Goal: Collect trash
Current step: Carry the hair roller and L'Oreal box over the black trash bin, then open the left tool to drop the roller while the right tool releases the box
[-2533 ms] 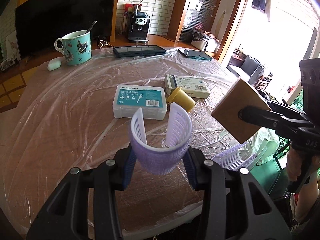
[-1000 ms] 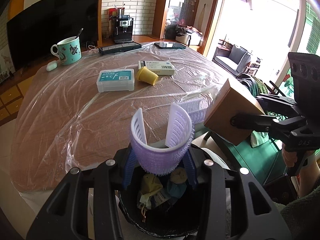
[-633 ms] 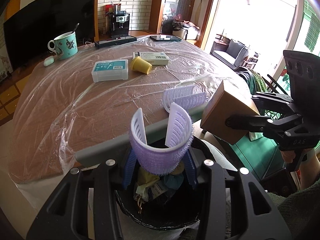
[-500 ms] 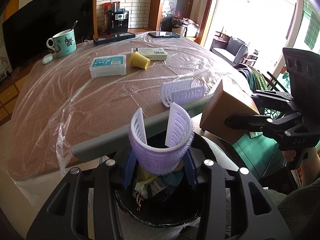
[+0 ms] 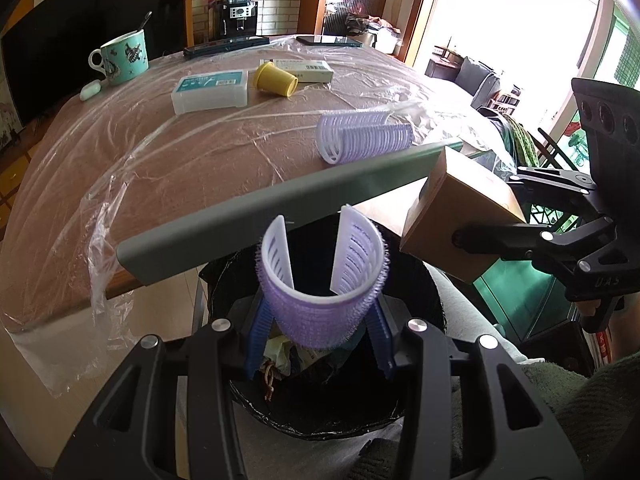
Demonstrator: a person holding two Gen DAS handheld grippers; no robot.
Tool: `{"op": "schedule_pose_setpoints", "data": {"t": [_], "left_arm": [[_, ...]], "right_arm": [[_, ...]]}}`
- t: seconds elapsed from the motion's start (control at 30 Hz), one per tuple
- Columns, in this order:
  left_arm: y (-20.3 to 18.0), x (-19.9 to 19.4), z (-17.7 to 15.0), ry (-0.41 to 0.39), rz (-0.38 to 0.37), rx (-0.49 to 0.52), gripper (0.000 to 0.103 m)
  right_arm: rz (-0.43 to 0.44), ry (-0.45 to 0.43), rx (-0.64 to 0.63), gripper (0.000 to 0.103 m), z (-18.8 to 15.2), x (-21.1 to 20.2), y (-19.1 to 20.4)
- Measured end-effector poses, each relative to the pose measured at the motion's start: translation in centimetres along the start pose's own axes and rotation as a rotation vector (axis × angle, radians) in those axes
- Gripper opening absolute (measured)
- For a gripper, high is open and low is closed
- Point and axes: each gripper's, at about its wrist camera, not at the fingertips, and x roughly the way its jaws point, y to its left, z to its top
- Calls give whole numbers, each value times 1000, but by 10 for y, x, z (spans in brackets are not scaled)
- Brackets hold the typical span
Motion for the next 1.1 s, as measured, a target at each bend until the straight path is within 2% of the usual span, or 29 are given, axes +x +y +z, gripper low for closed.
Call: {"op": "schedule_pose_setpoints", "data": {"t": [1.1], "left_arm": [[6,53,-21,126,30,-22,44]], "right_arm": [[-42,117,27,47,-27,46,-5]]}}
